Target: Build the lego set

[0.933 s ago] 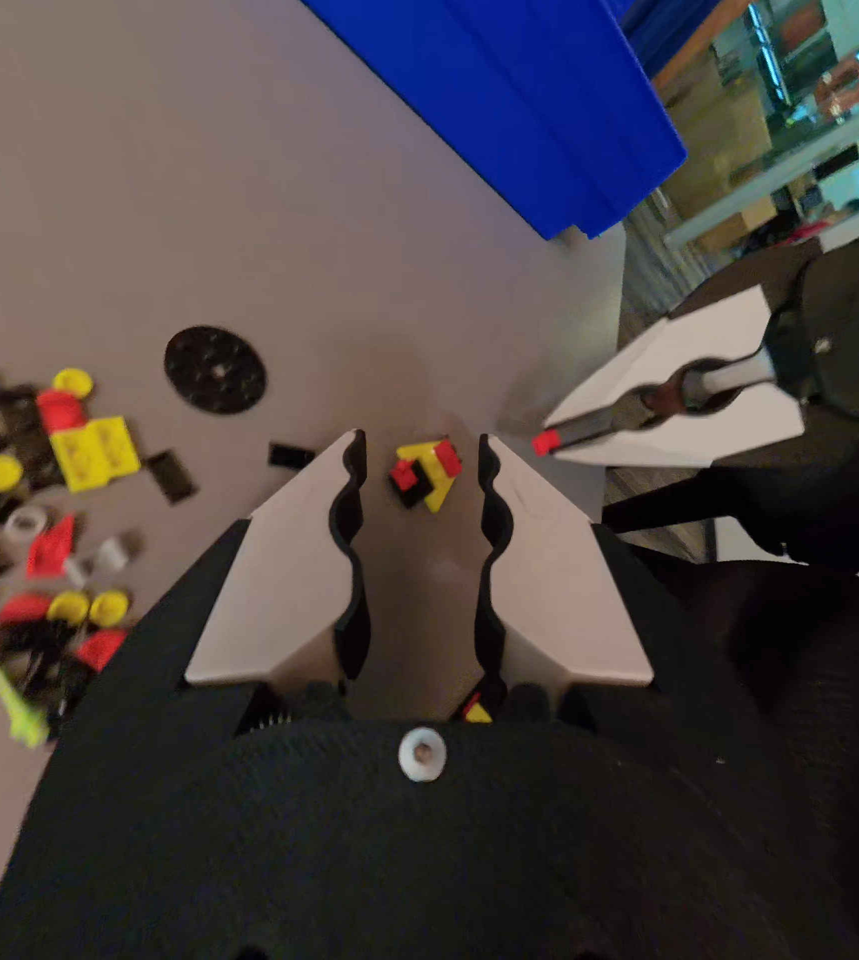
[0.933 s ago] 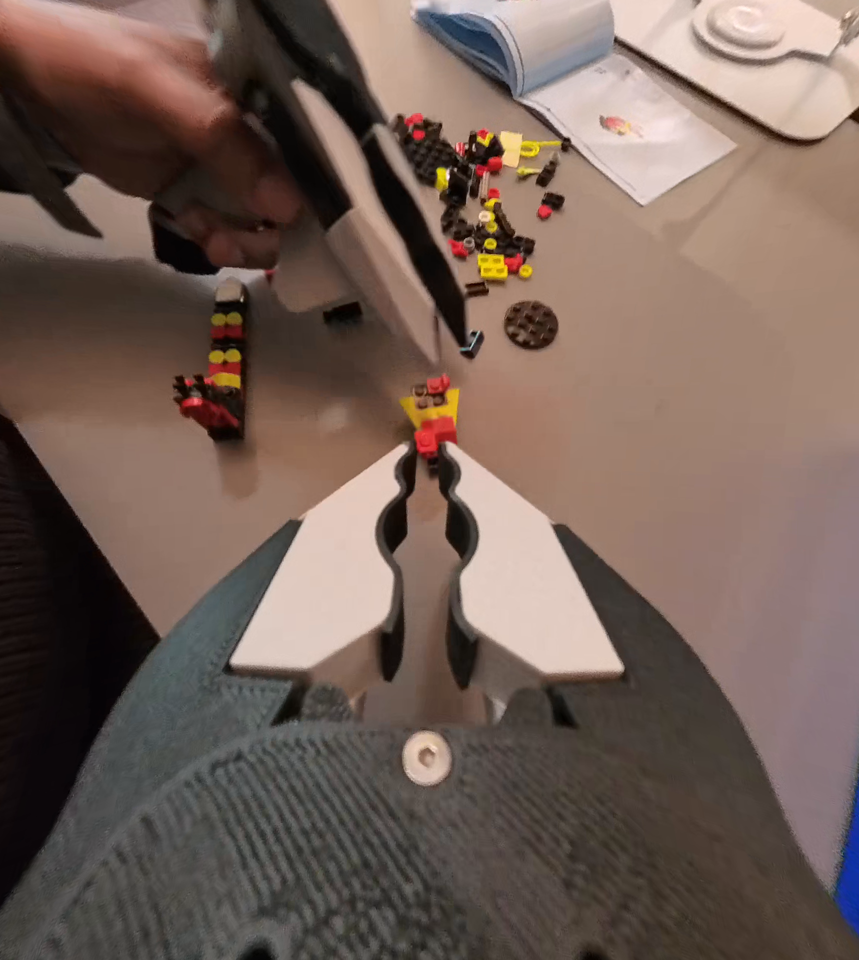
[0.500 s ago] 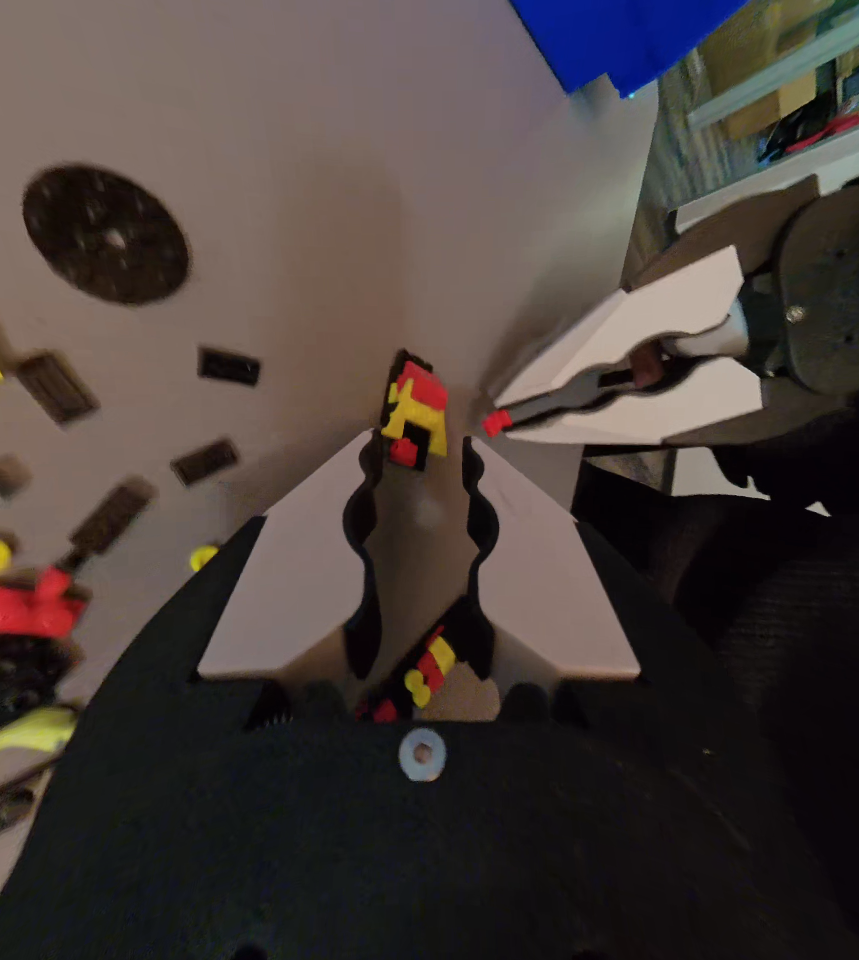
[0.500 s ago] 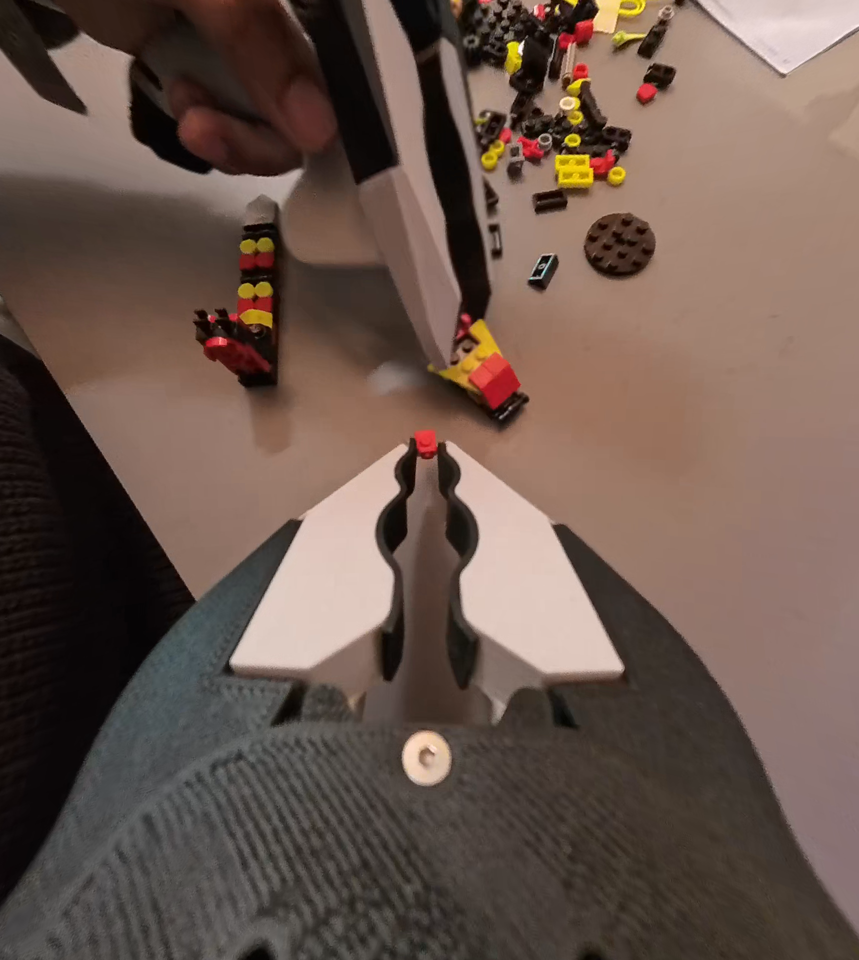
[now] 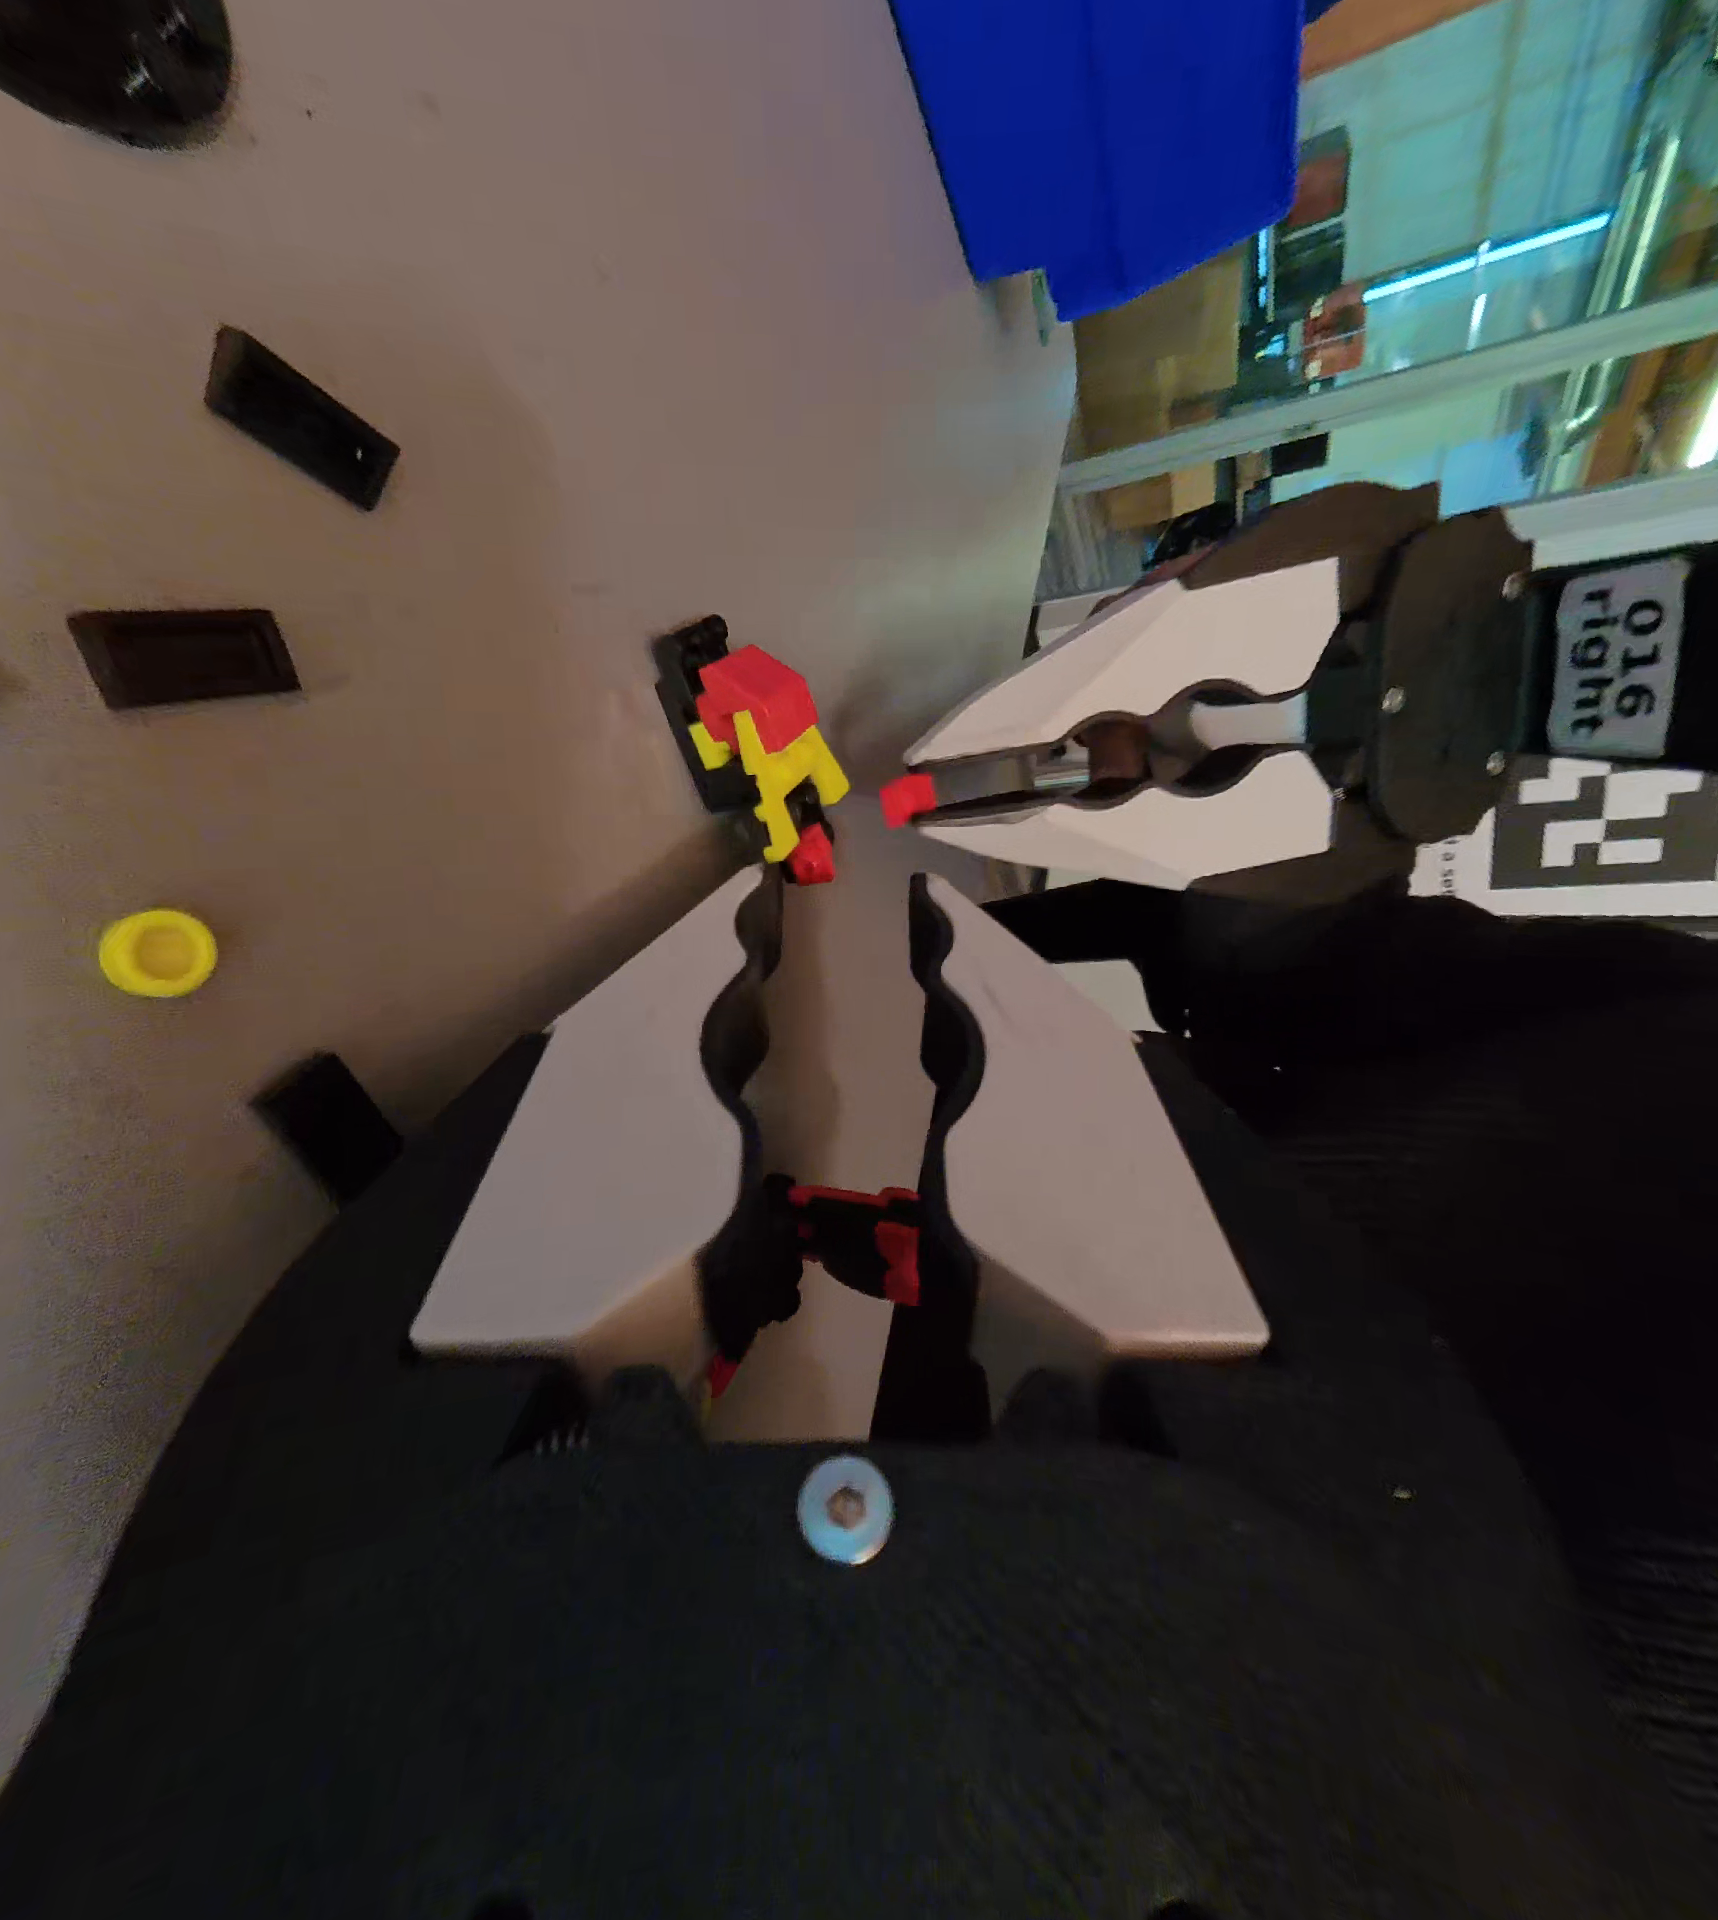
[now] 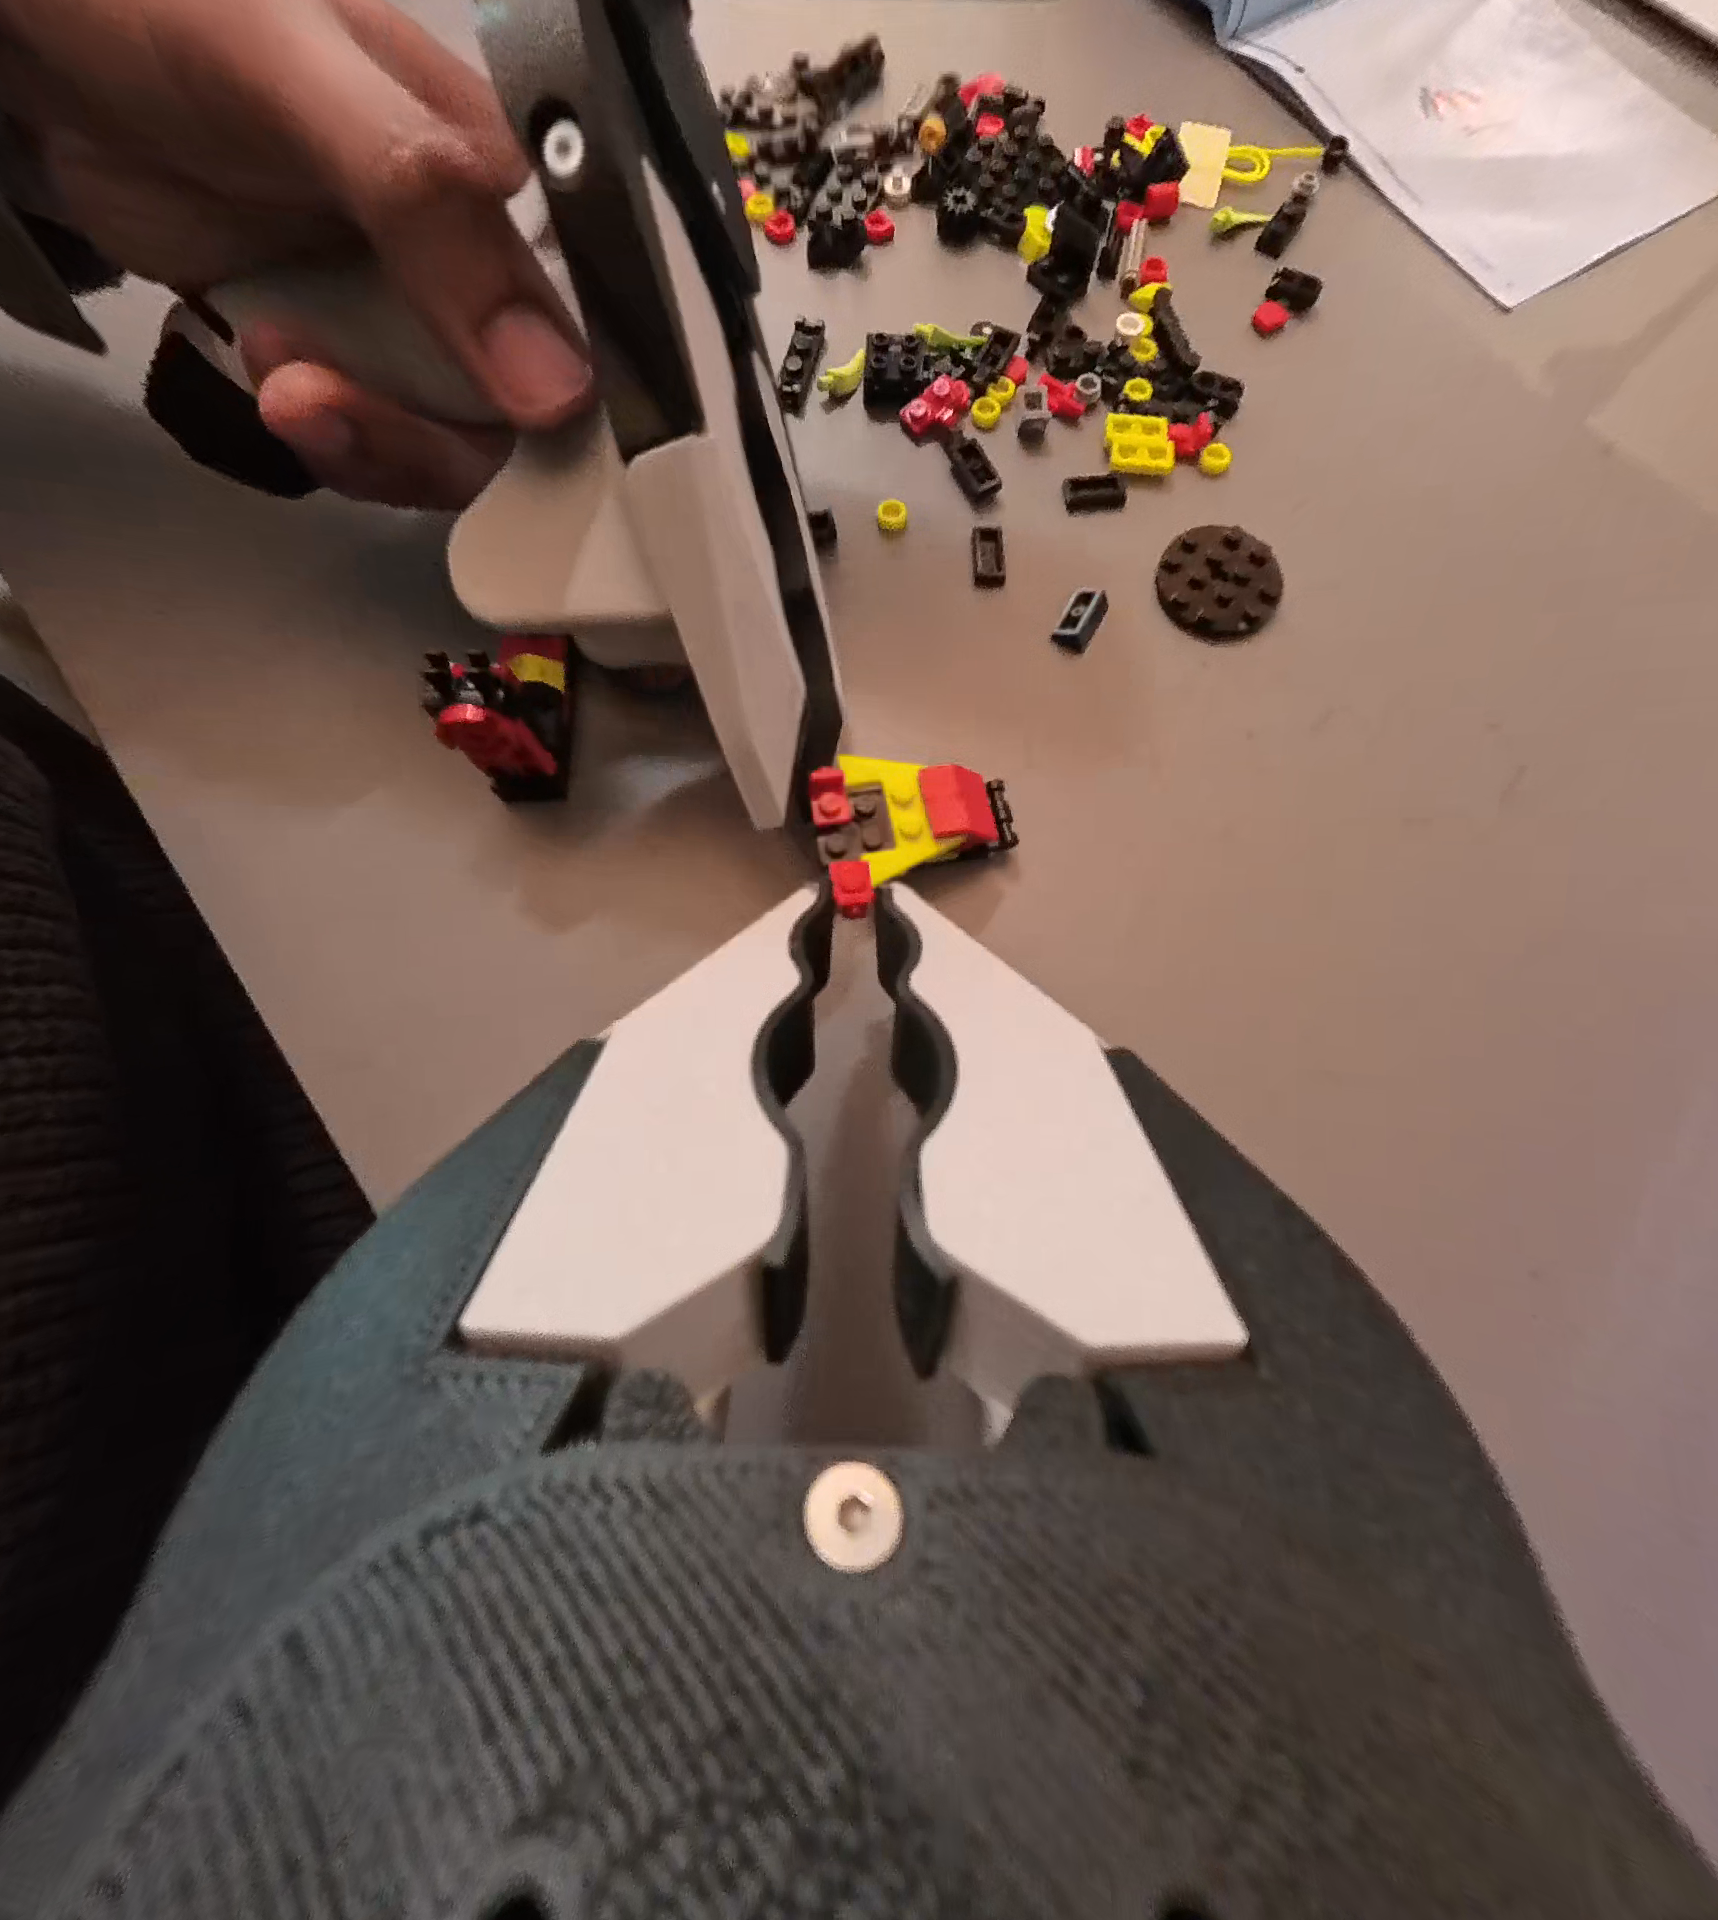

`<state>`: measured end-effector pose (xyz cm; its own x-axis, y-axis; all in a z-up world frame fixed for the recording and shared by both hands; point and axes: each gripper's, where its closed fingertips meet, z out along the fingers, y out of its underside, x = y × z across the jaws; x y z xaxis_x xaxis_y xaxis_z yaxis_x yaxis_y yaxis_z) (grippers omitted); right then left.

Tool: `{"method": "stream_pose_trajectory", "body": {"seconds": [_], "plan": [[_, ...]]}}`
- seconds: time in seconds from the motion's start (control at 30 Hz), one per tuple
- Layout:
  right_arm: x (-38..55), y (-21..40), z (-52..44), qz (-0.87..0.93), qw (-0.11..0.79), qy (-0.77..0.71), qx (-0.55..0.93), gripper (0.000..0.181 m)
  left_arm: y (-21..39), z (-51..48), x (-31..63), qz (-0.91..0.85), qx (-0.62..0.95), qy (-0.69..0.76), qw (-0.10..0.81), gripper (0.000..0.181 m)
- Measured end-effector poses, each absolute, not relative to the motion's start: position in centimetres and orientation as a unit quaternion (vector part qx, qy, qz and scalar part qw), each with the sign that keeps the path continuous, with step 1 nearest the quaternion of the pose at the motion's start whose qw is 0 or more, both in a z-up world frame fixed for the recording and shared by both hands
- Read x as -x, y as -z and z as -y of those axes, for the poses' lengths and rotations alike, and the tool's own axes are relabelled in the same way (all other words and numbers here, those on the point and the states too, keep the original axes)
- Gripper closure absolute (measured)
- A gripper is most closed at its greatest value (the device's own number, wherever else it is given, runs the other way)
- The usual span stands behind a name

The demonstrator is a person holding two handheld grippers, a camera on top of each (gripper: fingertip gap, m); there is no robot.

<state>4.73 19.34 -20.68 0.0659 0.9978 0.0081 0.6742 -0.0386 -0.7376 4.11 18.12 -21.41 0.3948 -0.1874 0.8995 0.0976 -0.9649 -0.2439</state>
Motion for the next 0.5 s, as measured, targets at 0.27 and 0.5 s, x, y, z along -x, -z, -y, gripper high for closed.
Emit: {"method": "stream_pose_trajectory", "body": {"seconds": [0.27, 0.5], "plan": [[-4.32, 21.18, -19.53, 0.631, 0.295, -0.259, 0.669, 0.175, 20.91, -18.57, -4.11, -0.007, 0.809, 0.574, 0.13, 0.152], [-4.05, 20.91, -19.69, 0.618, 0.292, -0.277, 0.675, 0.175, 20.81, -18.95, -4.06, 0.011, 0.797, 0.59, 0.127, 0.154]]}}
